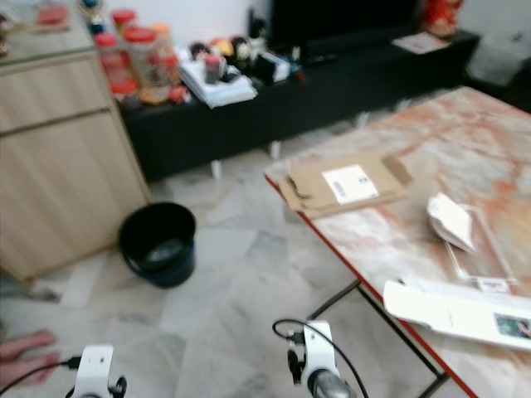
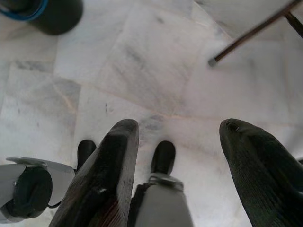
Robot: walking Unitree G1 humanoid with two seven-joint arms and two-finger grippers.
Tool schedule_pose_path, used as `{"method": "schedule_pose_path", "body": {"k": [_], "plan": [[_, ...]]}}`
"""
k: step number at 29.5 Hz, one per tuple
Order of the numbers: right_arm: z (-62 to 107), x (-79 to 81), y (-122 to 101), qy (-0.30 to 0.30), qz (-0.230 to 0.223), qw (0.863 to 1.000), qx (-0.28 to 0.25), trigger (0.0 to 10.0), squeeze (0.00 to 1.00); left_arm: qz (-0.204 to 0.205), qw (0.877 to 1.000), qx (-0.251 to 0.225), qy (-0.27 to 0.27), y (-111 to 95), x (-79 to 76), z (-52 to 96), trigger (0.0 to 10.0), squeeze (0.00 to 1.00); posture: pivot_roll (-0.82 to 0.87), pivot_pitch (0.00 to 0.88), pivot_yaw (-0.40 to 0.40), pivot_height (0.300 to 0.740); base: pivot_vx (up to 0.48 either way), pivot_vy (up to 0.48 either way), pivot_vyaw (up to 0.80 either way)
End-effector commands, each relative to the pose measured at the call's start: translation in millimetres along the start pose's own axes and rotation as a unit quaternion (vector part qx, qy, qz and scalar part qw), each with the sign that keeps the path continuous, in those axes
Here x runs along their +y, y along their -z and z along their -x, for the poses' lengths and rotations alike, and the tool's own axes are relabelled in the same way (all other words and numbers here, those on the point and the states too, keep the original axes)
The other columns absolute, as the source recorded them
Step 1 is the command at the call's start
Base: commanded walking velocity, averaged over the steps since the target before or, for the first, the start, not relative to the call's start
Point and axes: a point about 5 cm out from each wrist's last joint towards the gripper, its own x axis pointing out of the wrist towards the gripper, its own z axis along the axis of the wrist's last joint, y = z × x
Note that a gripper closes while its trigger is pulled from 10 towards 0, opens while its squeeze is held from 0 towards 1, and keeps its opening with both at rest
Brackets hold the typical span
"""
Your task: Picking trash to rubbish bin
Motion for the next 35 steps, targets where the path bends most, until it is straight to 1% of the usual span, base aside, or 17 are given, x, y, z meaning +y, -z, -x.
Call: {"method": "schedule_pose_path", "body": {"k": [1, 14, 19, 23, 35], "plan": [[0.0, -1.4, -0.7, 0.002, 0.002, 1.000, 0.001, 10.0, 0.00, -0.007, 1.000, 0.001, 0.000, 0.9, 0.4, 0.2, 10.0, 0.00, 0.16, 0.101, -0.029, 0.740, 0.000, 0.000, -0.65], [0.3, -0.3, 2.5, 0.000, 0.007, 1.000, 0.008, 10.0, 0.00, -0.007, 1.000, 0.003, -0.002, 2.7, 1.9, 0.6, 10.0, 0.00, 0.16, 0.102, -0.025, 0.740, 0.000, 0.000, -0.65], [0.5, -0.4, 3.7, 0.001, 0.009, 1.000, 0.012, 10.0, 0.00, 0.002, 1.000, 0.008, -0.002, 4.3, 2.6, 0.9, 10.0, 0.00, 0.16, 0.101, -0.022, 0.740, 0.000, 0.000, -0.66], [0.4, 0.0, 3.7, 0.002, 0.010, 1.000, 0.012, 10.0, 0.00, -0.010, 1.000, 0.008, -0.001, 4.9, 3.2, 1.0, 10.0, 0.00, 0.16, 0.096, -0.019, 0.740, 0.000, 0.000, -0.66], [1.1, -0.4, 7.3, 0.004, 0.011, 1.000, 0.019, 10.0, 0.00, -0.021, 1.000, 0.013, -0.003, 7.5, 5.8, 1.5, 10.0, 0.00, 0.15, 0.077, -0.009, 0.740, 0.000, 0.000, -0.65]]}}
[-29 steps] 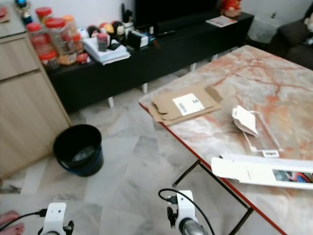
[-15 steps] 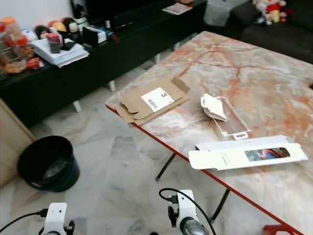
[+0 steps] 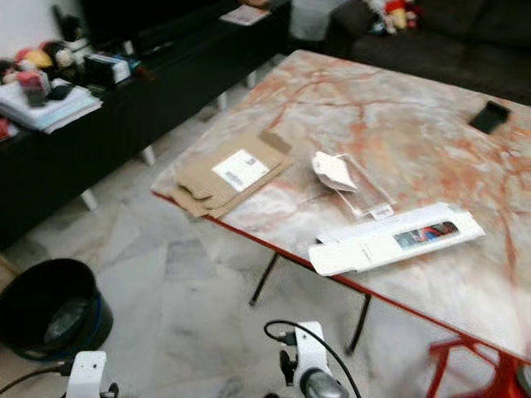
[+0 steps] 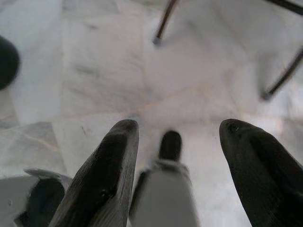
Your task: Picking trash to rubbish bin
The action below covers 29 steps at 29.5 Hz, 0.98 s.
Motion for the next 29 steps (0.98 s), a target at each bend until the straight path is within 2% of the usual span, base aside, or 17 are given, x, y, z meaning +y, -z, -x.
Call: {"method": "schedule_pose_path", "body": {"k": [1, 25, 29], "plan": [[-0.4, 0.5, -1.8, 0.001, -0.002, 1.000, -0.002, 10.0, 0.00, -0.012, 1.000, 0.022, -0.002, 13.4, 3.0, 3.3, 10.0, 0.00, 0.15, 0.077, -0.009, 0.740, 0.000, 0.000, -0.66], [0.5, -1.3, 2.3, 0.008, -0.005, 1.000, 0.003, 10.0, 0.00, -0.018, 1.000, 0.021, 0.001, 13.9, 3.1, 3.4, 10.0, 0.00, 0.15, 0.085, -0.006, 0.740, 0.000, 0.000, -0.66], [0.6, -1.4, 2.2, 0.007, -0.006, 1.000, 0.002, 10.0, 0.00, -0.017, 1.000, 0.022, 0.001, 14.2, 2.7, 3.5, 10.0, 0.00, 0.15, 0.090, -0.008, 0.740, 0.000, 0.000, 0.00]]}}
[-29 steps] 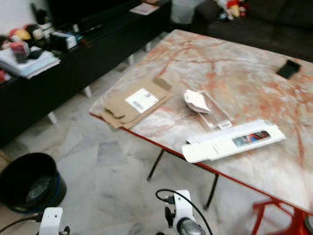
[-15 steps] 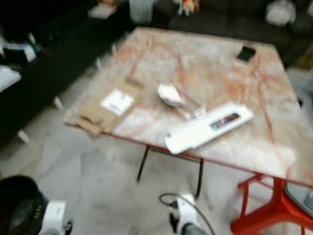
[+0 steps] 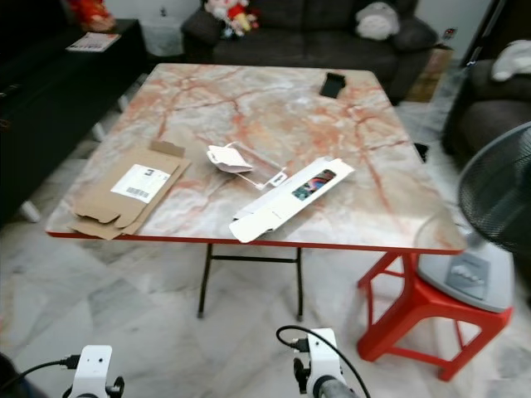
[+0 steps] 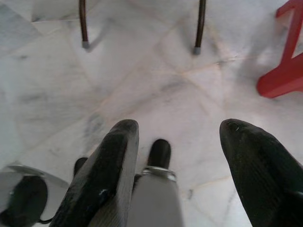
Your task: Picking trash to rubbish bin
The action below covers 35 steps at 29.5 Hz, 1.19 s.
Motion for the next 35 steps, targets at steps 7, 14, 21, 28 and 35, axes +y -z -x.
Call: {"method": "schedule_pose_path", "body": {"k": [7, 14, 21, 28, 35], "plan": [[-0.8, -2.7, -7.4, 0.003, -0.004, 1.000, -0.014, 10.0, 0.00, -0.009, 1.000, 0.011, -0.002, 4.2, 0.8, 0.7, 10.0, 0.00, 0.15, 0.092, -0.011, 0.740, 0.000, 0.000, 0.00], [-1.2, -15.2, -30.3, 0.015, 0.009, 0.998, -0.062, 10.0, 0.00, -0.007, 1.000, 0.011, -0.003, 4.2, 0.3, 0.7, 10.0, 0.00, 0.15, 0.098, -0.016, 0.740, 0.000, 0.000, 0.00], [3.8, -38.8, -33.0, 0.042, -0.010, 0.995, -0.085, 10.0, 0.00, -0.006, 1.000, 0.013, -0.004, 5.1, 0.0, 0.9, 10.0, 0.00, 0.14, 0.103, -0.025, 0.740, 0.000, 0.000, 0.00], [11.0, -52.3, -31.0, 0.051, -0.031, 0.990, -0.132, 10.0, 0.00, -0.005, 1.000, 0.013, -0.007, 6.0, 0.7, 1.2, 10.0, 0.00, 0.13, 0.105, -0.023, 0.740, 0.000, 0.000, 0.00], [28.2, -62.2, -57.4, 0.058, -0.015, 0.960, -0.275, 10.0, 0.00, -0.011, 1.000, 0.009, -0.009, 2.6, 3.6, 0.1, 10.0, 0.00, 0.11, 0.111, -0.019, 0.740, 0.000, 0.000, 0.00]]}}
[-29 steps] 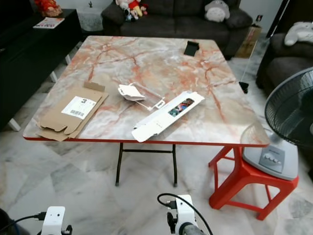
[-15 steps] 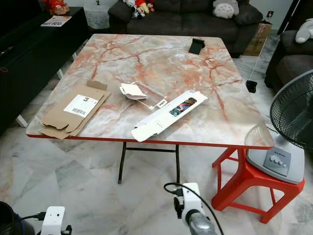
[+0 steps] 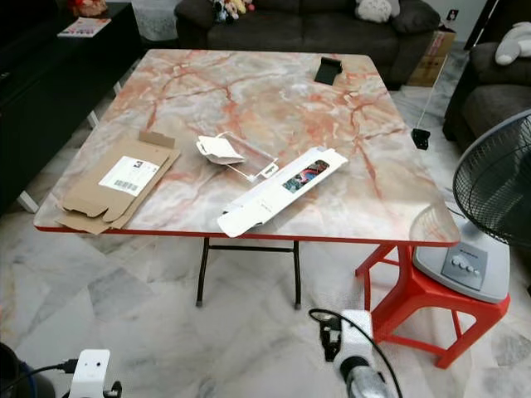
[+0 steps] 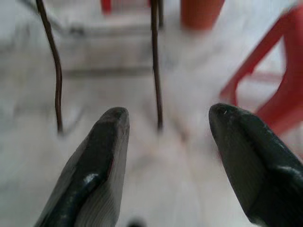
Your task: Picking trash to rubbish bin
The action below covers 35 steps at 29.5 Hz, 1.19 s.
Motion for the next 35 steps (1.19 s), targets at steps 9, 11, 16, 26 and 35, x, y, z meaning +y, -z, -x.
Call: {"method": "schedule_pose_path", "body": {"k": [9, 11, 16, 26, 35], "plan": [[10.0, -0.9, -55.2, 0.011, 0.076, 0.983, -0.169, 10.0, 0.00, -0.011, 1.000, 0.005, -0.003, 0.4, 1.2, -0.3, 10.0, 0.00, 0.10, 0.106, -0.022, 0.740, 0.000, 0.000, 0.00], [10.4, 0.3, -67.7, 0.015, 0.079, 0.978, -0.195, 10.0, 0.00, -0.011, 1.000, 0.005, -0.003, 0.3, 0.6, -0.3, 10.0, 0.00, 0.10, 0.105, -0.023, 0.740, 0.000, 0.000, 0.00], [3.2, 15.6, -98.3, -0.006, 0.093, 0.965, -0.243, 10.0, 0.00, -0.011, 1.000, 0.005, -0.002, 0.1, -0.4, -0.4, 10.0, 0.00, 0.10, 0.101, -0.022, 0.740, 0.000, 0.000, 0.00], [-16.9, 60.7, -134.6, -0.078, 0.102, 0.954, -0.270, 10.0, 0.00, -0.009, 1.000, 0.002, -0.005, -2.7, -1.7, -1.0, 10.0, 0.00, 0.11, 0.072, -0.030, 0.740, 0.000, 0.000, 0.00], [-40.8, 119.4, -171.1, -0.173, 0.128, 0.935, -0.281, 10.0, 0.00, 0.001, 1.000, -0.002, -0.015, -5.4, 0.9, -1.8, 10.0, 0.00, 0.14, 0.073, -0.037, 0.740, 0.000, 0.000, 0.00]]}}
